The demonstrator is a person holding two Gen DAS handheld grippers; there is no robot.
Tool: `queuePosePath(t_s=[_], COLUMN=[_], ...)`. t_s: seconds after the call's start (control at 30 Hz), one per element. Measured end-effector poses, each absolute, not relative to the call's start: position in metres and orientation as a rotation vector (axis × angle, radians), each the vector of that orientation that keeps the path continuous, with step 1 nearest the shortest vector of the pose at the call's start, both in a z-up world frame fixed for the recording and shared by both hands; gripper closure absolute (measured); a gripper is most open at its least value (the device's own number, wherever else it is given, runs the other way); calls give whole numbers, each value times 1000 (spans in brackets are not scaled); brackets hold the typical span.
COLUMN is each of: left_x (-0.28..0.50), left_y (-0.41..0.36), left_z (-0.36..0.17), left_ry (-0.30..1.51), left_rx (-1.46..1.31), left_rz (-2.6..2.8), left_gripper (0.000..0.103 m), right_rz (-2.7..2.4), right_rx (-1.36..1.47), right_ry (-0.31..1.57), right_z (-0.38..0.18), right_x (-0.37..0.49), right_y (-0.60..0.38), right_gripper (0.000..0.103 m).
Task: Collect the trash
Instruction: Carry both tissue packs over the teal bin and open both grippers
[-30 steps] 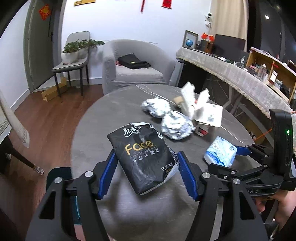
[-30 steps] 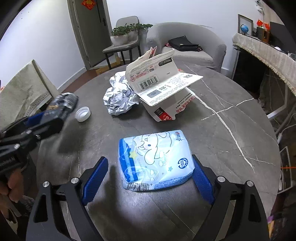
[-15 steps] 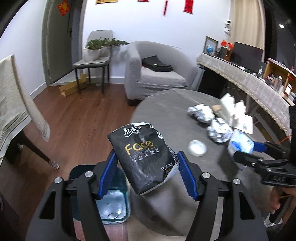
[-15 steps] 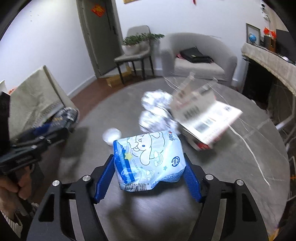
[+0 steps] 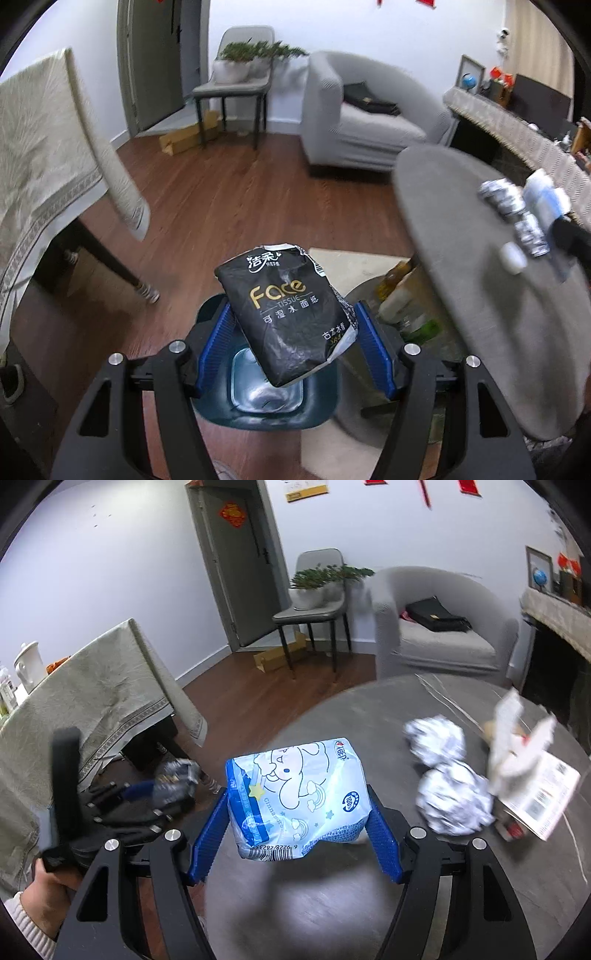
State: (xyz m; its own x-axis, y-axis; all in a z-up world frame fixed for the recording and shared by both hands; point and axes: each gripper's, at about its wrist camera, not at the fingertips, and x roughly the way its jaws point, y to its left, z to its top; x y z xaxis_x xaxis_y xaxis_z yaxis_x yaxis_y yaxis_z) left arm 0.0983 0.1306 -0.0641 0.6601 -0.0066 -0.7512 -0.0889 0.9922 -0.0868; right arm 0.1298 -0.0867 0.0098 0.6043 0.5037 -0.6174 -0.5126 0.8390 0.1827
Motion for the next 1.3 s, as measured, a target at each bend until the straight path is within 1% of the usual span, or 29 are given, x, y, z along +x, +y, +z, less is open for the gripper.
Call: queuePosePath(t_s=[0.2,0.53,0.57,0.6,0.7,0.83,1.0,1.13,1.3], left_x=[100,100,100,100,96,91,82,70,58], left_y=[157,174,175,176,181,189,207,223,239], left_z=[-90,-125,-127,-128,-127,-124,-115,-96,-75], left_ry=[924,1040,1044,1048,1043,1035,1002,942,882], left_rx=[-130,-125,-124,-125,-126,-128,-149,-174,-195], left_rz=[70,69,67,62,59,68,94,121,152], left_gripper=[35,34,32,28,22,20,20,21,27], right_rz=[640,708,714,718,725,730,738,743,746], right_rx=[-9,-14,-14,-15,-20,-22,-42,-61,-94], right_ry=[712,739,743,747,762,779,795,814,844], right_z=[10,3,2,0,-5,-12,-19,-29,-44], right_x=[131,132,133,133,134,137,138,138,138], right_y=[-49,3,8,12,22,35,50,63,80], right_gripper=[32,32,32,32,32,32,32,32,32])
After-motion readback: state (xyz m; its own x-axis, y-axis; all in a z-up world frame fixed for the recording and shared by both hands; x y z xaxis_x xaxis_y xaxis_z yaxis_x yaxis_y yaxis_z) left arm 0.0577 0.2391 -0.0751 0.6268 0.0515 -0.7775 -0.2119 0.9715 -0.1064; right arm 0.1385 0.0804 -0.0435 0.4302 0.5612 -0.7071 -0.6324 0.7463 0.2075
